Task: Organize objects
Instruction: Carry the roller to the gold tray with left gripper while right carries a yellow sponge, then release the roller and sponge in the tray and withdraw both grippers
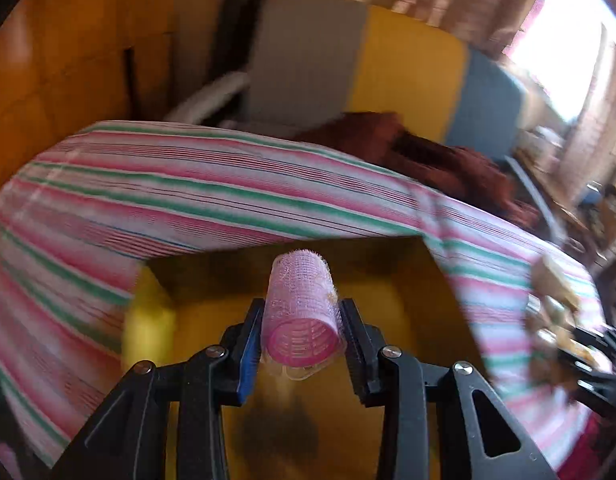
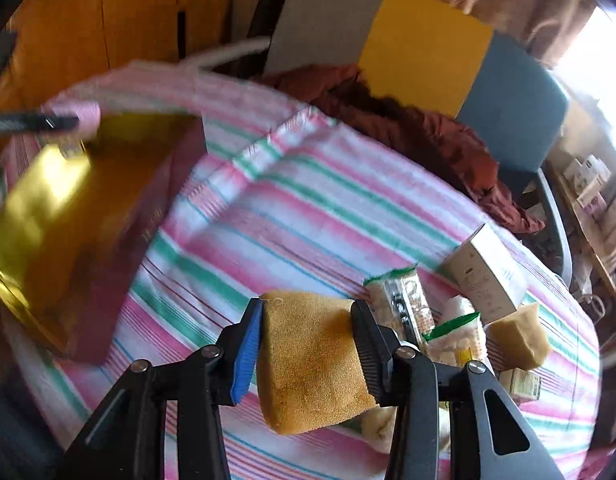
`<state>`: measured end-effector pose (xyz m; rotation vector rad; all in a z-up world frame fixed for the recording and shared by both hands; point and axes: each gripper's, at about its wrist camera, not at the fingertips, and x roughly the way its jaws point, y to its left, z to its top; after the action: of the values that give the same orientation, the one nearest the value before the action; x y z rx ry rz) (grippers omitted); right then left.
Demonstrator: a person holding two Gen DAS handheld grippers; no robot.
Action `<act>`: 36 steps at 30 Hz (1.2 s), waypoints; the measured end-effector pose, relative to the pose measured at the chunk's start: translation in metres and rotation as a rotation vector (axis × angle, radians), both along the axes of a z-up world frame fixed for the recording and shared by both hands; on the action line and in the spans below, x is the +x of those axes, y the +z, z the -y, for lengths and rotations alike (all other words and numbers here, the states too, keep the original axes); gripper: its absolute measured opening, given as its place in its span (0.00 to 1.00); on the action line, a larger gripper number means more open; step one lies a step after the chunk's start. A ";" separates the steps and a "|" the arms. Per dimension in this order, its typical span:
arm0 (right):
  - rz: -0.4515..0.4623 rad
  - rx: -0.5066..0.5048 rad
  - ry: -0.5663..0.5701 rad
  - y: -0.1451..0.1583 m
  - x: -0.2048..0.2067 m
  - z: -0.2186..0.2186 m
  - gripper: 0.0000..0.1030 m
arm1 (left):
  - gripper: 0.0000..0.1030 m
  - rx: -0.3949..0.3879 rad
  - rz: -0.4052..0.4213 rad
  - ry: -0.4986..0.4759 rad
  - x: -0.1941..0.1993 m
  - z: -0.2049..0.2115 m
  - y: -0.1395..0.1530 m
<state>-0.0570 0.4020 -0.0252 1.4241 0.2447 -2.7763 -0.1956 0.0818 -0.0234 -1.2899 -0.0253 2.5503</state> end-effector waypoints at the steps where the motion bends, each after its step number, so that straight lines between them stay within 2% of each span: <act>1: -0.017 -0.014 -0.001 0.006 0.003 0.004 0.43 | 0.37 -0.003 0.003 0.023 -0.007 0.009 -0.002; 3: -0.042 -0.060 0.014 0.019 0.009 0.015 0.43 | 0.44 0.001 0.016 0.058 -0.013 0.023 -0.004; 6: -0.070 -0.130 0.071 0.035 0.014 0.042 0.43 | 0.46 0.060 0.022 0.107 -0.007 0.044 0.000; 9: -0.061 -0.189 0.162 0.040 0.011 0.079 0.43 | 0.46 0.096 -0.005 0.120 0.013 0.059 0.008; 16: 0.018 -0.279 0.300 0.022 -0.004 0.158 0.43 | 0.46 0.132 -0.072 0.132 0.072 0.093 0.025; 23: 0.144 -0.362 0.356 -0.019 -0.026 0.224 0.47 | 0.46 0.159 -0.065 0.160 0.119 0.120 0.021; 25: 0.140 -0.379 0.358 -0.024 -0.026 0.233 0.49 | 0.46 0.171 -0.052 0.173 0.127 0.125 0.016; 26: 0.156 -0.401 0.368 -0.028 -0.027 0.237 0.55 | 0.47 0.175 -0.043 0.177 0.130 0.127 0.013; 29: 0.177 -0.382 0.371 -0.038 -0.024 0.247 0.59 | 0.46 0.192 -0.029 0.186 0.137 0.132 0.009; 33: 0.166 -0.389 0.348 -0.038 -0.016 0.241 0.63 | 0.47 0.200 -0.036 0.190 0.144 0.133 0.007; 36: 0.140 -0.373 0.311 -0.032 -0.005 0.230 0.70 | 0.47 0.190 -0.036 0.187 0.150 0.127 0.006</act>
<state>-0.0617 0.1724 -0.0567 1.3437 -0.0507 -2.3120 -0.0455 -0.0454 -0.0173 -1.2200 -0.3893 2.6475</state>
